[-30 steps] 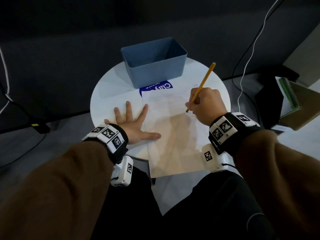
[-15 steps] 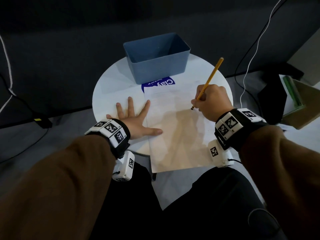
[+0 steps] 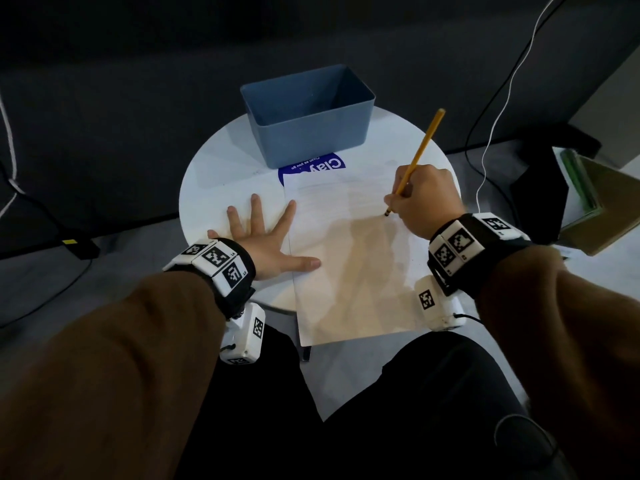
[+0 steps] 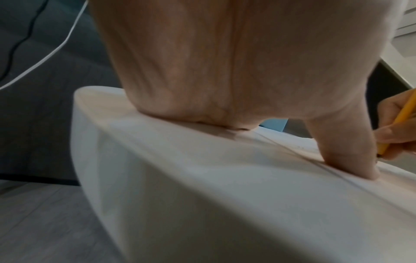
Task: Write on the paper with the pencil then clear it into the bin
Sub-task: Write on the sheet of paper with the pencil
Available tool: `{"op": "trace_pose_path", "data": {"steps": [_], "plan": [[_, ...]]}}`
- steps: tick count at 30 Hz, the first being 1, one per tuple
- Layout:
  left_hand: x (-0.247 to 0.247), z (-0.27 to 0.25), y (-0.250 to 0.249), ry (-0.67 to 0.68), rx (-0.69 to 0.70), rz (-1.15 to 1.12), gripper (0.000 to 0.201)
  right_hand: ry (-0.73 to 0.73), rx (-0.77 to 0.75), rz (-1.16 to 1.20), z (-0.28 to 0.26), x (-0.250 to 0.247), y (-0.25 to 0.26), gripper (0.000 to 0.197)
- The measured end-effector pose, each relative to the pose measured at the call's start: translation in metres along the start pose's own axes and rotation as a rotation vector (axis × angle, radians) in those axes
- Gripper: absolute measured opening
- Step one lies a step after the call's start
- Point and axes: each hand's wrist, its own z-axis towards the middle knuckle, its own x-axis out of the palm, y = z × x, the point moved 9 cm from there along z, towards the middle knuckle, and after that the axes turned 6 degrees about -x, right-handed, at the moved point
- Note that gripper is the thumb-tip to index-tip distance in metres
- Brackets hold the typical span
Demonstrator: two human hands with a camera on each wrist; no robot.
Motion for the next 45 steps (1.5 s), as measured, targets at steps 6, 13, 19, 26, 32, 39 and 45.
{"op": "trace_pose_path", "data": {"steps": [6,13,19,26,32,39,45], "plan": [[0.0,0.003,0.0,0.003,-0.007,0.011,0.117,-0.025,0.007,-0.006,-0.001,-0.011,-0.007,0.03],[0.0,0.002,0.001,0.0,-0.002,0.01,0.118,-0.014,-0.005,0.025,-0.002,-0.006,-0.007,0.03],[0.0,0.003,0.001,0.007,-0.002,0.007,0.117,0.0,-0.037,0.056,-0.005,-0.004,0.003,0.03],[0.0,0.001,0.001,0.007,-0.005,0.008,0.116,0.005,0.012,0.02,-0.007,-0.01,-0.006,0.027],[0.0,0.001,0.0,0.012,-0.007,0.018,0.118,0.028,-0.028,0.114,-0.006,0.004,0.01,0.028],[0.0,0.001,0.002,0.011,-0.011,0.022,0.117,-0.064,0.107,-0.006,-0.007,-0.028,-0.033,0.026],[-0.001,0.0,0.0,0.008,-0.011,0.014,0.118,-0.028,0.03,0.057,-0.008,-0.016,-0.02,0.025]]}}
